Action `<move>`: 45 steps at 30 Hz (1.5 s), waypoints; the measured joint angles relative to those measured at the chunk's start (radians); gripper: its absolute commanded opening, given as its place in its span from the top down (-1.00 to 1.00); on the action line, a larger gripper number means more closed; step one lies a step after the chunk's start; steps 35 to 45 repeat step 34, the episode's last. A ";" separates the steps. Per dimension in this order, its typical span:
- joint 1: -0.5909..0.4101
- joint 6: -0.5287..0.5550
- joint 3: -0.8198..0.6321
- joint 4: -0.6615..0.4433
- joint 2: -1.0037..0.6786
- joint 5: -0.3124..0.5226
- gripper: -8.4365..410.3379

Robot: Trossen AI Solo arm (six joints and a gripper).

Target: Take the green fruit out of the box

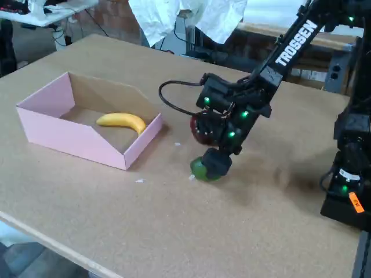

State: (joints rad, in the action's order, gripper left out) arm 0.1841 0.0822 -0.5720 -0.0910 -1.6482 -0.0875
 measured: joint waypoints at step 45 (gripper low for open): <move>0.001 0.006 -0.005 0.034 0.000 0.000 -0.54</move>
